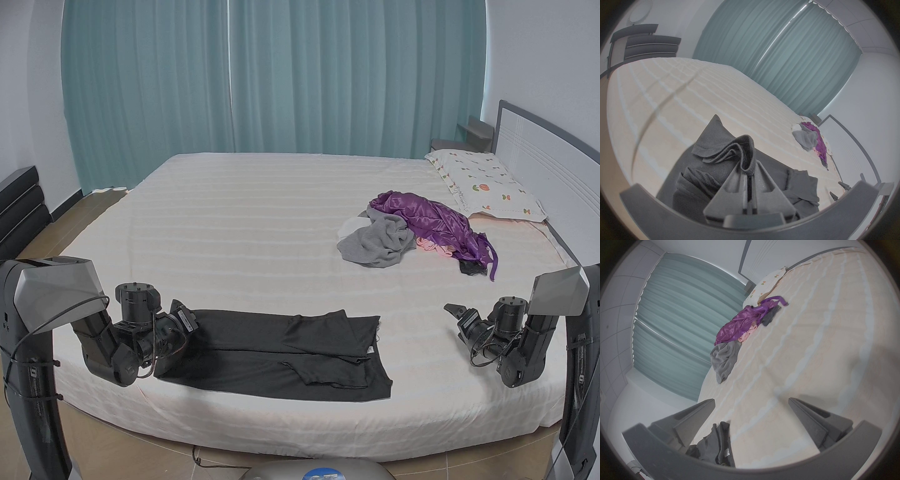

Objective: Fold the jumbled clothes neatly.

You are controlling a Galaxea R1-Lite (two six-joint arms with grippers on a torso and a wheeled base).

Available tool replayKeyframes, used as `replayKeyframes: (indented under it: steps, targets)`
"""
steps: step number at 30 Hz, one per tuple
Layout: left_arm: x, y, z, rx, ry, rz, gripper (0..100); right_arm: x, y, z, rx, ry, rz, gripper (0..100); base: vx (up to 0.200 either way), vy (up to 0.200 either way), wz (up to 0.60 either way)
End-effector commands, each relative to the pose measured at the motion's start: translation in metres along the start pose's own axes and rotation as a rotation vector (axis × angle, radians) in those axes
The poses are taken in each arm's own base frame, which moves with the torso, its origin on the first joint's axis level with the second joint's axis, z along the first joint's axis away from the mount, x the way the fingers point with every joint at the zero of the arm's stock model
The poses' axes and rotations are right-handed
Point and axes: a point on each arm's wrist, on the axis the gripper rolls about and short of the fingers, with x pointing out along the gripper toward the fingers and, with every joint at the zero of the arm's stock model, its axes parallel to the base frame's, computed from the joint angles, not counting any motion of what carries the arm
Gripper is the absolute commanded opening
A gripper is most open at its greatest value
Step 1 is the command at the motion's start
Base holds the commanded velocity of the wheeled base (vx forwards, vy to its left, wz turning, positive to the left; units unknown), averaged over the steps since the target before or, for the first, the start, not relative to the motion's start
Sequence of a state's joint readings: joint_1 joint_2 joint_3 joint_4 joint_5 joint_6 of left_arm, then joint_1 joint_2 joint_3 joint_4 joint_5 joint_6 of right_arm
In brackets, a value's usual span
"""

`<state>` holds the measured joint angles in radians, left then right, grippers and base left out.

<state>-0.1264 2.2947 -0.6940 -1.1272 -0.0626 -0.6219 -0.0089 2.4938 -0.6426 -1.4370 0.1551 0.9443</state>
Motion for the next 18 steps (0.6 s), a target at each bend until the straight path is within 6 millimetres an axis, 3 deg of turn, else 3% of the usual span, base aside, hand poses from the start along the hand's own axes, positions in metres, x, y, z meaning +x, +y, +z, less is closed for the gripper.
replayKeyframes:
  steps: [1, 10, 18]
  targets:
    - [-0.002, -0.008, -0.001, 0.008, 0.001, -0.021, 0, 0.0, 0.001, 0.0, 0.0, 0.0, 0.004, 100, 0.0, -0.2, 0.0]
    - [-0.002, -0.021, -0.003, 0.021, 0.005, -0.05, 0, 0.0, 0.001, 0.0, -0.002, -0.005, 0.009, 100, 0.0, -0.2, 0.0]
    - [-0.005, -0.045, -0.009, 0.049, 0.009, -0.108, 0, 0.0, -0.001, -0.001, -0.002, -0.003, 0.003, 100, 0.0, -0.2, 0.0]
